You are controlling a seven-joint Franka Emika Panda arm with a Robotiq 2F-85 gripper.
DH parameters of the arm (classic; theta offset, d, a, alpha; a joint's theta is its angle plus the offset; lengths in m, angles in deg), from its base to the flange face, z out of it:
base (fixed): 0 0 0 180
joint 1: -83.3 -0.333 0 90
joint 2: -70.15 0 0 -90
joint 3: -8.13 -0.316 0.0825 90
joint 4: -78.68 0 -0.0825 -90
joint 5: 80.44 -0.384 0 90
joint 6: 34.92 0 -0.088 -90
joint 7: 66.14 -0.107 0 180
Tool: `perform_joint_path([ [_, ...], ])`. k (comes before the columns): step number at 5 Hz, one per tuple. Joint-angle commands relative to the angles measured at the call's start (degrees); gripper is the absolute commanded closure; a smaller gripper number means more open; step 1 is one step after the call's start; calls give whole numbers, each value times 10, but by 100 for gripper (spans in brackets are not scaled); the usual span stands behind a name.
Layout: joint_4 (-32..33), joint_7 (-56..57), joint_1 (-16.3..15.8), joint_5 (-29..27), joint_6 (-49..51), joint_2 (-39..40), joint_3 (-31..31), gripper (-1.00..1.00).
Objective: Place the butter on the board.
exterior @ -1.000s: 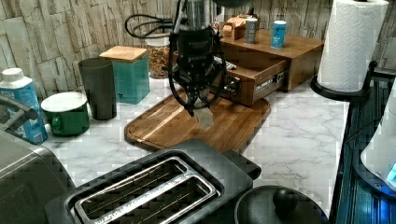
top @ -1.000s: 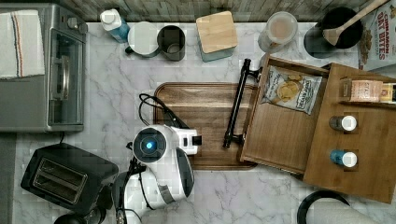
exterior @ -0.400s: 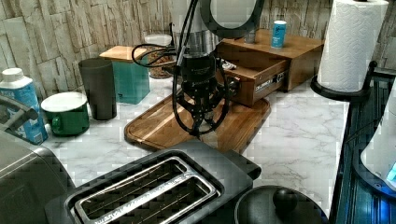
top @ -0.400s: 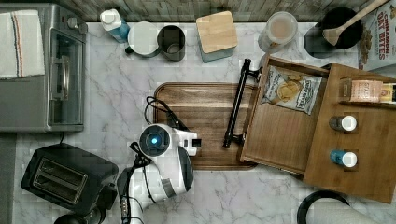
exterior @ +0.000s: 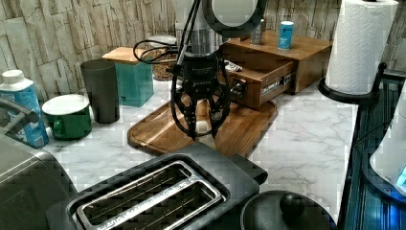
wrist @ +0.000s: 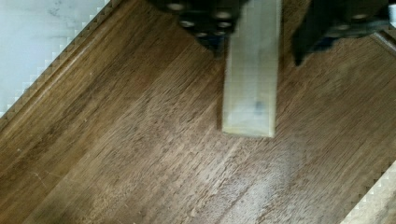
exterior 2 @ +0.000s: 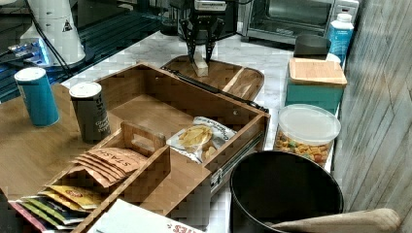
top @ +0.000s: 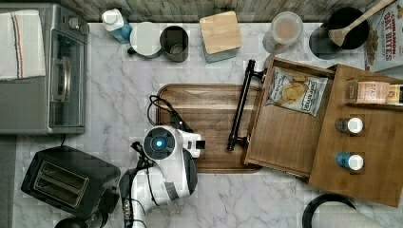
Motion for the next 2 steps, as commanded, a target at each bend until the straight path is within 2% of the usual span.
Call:
perform_joint_path([
  [1, -57, -8, 0, 11, 46, -10, 4, -100],
  [2, -57, -8, 1, 11, 46, -10, 4, -100],
])
